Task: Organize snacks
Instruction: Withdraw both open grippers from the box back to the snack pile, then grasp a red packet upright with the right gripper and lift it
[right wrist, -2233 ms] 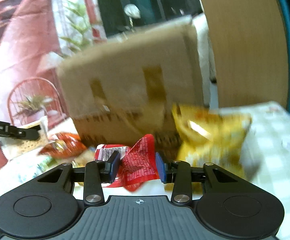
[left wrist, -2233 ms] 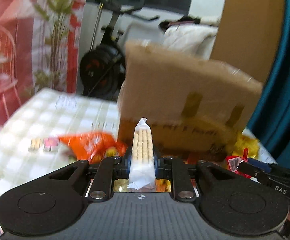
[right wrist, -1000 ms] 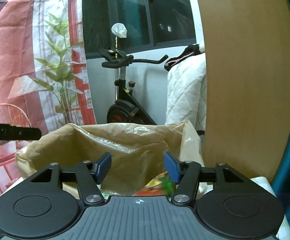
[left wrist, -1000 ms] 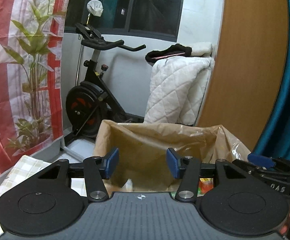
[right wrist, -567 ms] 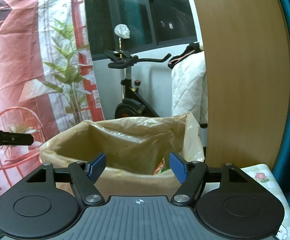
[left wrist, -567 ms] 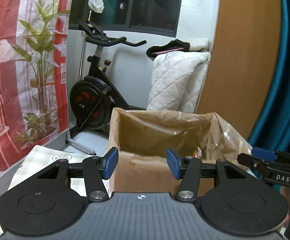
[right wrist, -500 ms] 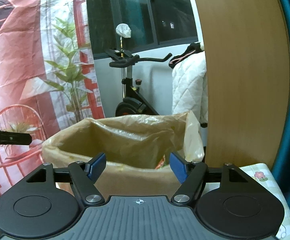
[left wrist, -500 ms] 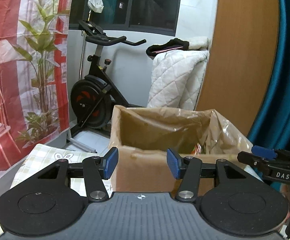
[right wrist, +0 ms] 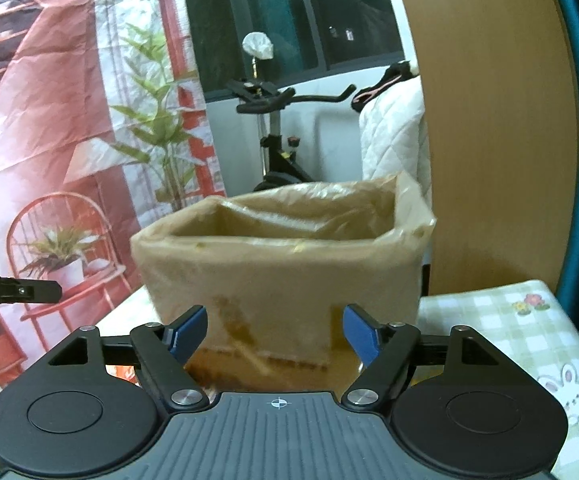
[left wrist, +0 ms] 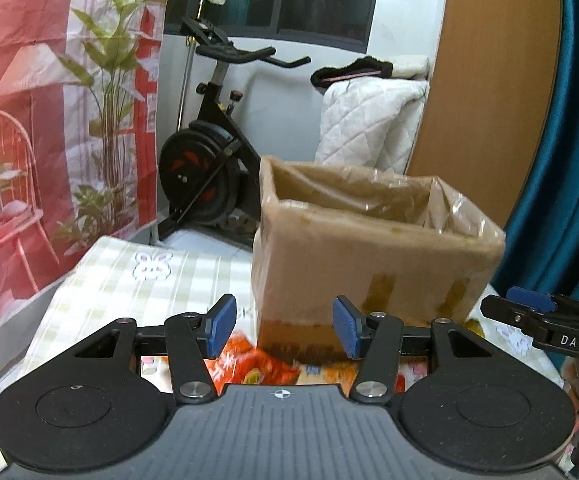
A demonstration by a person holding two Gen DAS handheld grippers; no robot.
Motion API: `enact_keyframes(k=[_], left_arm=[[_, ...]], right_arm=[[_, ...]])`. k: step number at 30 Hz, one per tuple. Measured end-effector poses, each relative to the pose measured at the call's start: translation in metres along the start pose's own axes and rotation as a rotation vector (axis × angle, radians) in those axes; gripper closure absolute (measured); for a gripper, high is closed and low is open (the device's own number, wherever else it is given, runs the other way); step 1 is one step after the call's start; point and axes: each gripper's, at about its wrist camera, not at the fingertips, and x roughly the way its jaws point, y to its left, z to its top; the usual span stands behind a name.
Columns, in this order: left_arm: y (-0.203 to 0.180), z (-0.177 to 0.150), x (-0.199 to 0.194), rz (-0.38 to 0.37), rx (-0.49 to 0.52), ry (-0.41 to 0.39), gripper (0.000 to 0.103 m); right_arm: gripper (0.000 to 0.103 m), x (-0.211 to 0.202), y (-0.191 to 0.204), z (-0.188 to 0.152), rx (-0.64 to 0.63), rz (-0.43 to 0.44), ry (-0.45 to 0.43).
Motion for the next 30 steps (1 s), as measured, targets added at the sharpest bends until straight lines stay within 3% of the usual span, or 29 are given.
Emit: enact_keyframes(k=[12, 17, 19, 24, 27, 30], left_arm=[[0.029, -0.049, 0.013, 0.016, -0.036, 0.085, 0.047], [0.039, -0.062, 0.03, 0.008, -0.073, 0.11, 0.048], [0.04, -0.068, 0.039, 0.003, -0.082, 0.12, 0.048], [0.041, -0.074, 0.057, 0.022, -0.072, 0.129, 0.048], [0.045, -0.074, 0.064, 0.034, -0.078, 0.137, 0.048], [0.048, -0.073, 0.069, 0.043, -0.085, 0.144, 0.048]], right_arm=[[0.032, 0.016, 0.013, -0.06, -0.015, 0.002, 0.113], [0.033, 0.036, 0.013, -0.086, -0.109, 0.011, 0.179], [0.04, 0.049, 0.01, -0.098, -0.155, 0.021, 0.23], [0.04, 0.078, 0.001, -0.113, -0.238, 0.049, 0.318], [0.039, 0.094, -0.003, -0.114, -0.264, 0.066, 0.333], [0.03, 0.108, -0.004, -0.115, -0.333, 0.079, 0.352]])
